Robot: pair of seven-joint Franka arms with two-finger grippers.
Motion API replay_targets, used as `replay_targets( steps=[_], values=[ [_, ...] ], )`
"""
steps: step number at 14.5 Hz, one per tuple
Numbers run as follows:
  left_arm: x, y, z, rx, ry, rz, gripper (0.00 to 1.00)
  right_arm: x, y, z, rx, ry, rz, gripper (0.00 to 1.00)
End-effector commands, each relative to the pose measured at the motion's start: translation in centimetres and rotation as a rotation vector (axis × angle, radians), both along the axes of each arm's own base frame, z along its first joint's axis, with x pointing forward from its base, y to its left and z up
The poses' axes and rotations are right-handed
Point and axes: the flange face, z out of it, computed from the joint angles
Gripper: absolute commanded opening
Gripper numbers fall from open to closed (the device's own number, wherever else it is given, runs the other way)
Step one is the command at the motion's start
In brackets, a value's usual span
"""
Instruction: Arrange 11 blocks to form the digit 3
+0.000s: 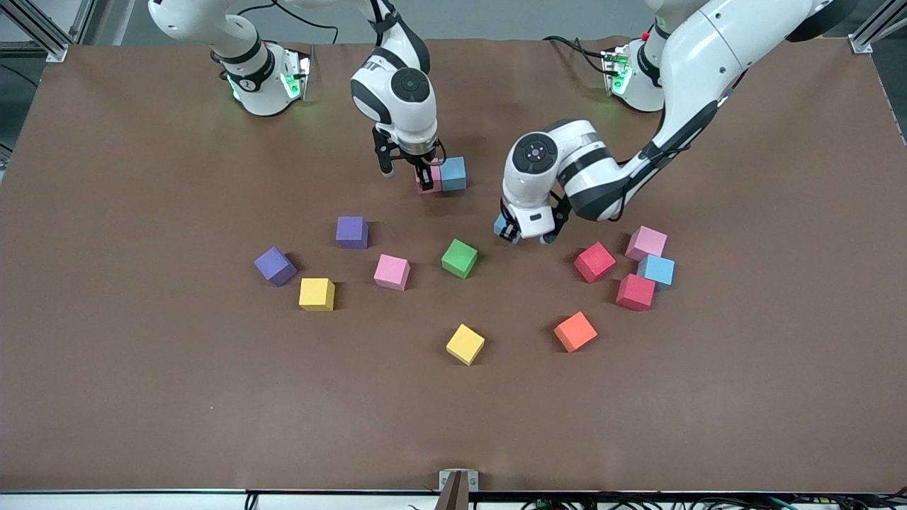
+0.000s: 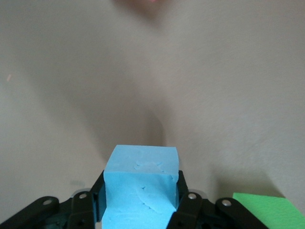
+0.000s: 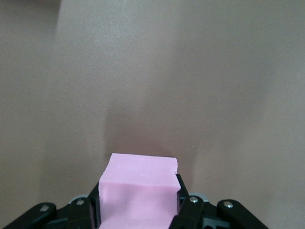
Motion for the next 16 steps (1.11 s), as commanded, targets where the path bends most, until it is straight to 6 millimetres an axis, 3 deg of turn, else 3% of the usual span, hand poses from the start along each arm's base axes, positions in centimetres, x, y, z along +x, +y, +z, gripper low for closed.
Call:
replay_targets(
  steps=[1,5,13,15,16],
  values=[
    [-2.3,-0.4,0.5,0.030,-0.005,0.102,0.27,-0.5,0.5,-0.9,-0.006,0.008,-0.013,0.01],
    [-4.8,-1.6,0.7,0.034,0.008,0.179,0.27,-0.4,0.5,-0.8,-0.004,0.007,-0.015,0.01],
    [-7.4,-3.1,0.2,0.045,0.035,0.279,0.27,0.0,0.6,-1.1,-0.008,0.010,-0.022,0.03],
    [-8.1,-3.3,-0.3,0.056,0.046,0.306,0.29,0.3,0.4,-1.1,-0.008,0.010,-0.028,0.11],
    [-8.4,-3.3,-0.7,0.062,0.054,0.323,0.30,0.3,0.5,-1.1,-0.008,0.010,-0.025,0.24]
  ],
)
